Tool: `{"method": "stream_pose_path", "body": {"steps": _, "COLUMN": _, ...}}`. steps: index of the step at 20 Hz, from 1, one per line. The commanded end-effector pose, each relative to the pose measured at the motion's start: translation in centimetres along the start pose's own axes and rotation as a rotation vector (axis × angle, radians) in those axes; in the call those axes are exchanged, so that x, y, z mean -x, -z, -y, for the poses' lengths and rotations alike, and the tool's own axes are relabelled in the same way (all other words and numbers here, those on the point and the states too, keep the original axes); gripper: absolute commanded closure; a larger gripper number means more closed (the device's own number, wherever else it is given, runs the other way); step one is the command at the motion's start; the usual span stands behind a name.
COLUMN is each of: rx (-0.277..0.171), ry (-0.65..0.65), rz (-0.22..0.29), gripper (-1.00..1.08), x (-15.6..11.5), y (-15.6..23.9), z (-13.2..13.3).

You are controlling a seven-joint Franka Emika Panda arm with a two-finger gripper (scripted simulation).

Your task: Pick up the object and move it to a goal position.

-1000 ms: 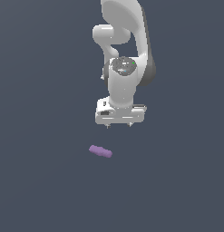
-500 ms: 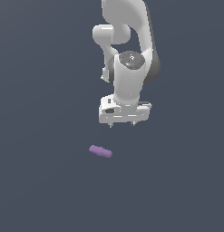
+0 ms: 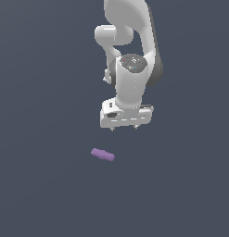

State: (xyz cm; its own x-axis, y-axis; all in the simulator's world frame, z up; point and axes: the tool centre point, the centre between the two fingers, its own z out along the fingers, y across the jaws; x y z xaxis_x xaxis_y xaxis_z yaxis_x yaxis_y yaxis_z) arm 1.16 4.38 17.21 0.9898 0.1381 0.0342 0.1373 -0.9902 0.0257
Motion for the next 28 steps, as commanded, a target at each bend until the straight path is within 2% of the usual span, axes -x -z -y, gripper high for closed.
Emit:
{"method": "stream_pose_path", "body": {"steps": 1, "rx": 0.001, "ry": 0.027, "rz": 0.001, "gripper": -0.92, "x": -0.1, "y": -0.2, "z": -0.2}}
{"method": "stream_pose_path", "body": {"steps": 9, "rx": 0.002, "ry": 0.170, "rz": 0.008, "gripper": -0.92, "x": -0.9, "y": -1.5, "z": -1.4}}
{"method": "stream_pose_path", "body": {"steps": 28, "rx": -0.010, "ry": 0.627, "rz": 0.023, "gripper": -0.92, "x": -2.8, "y": -5.7, "z": -5.4}}
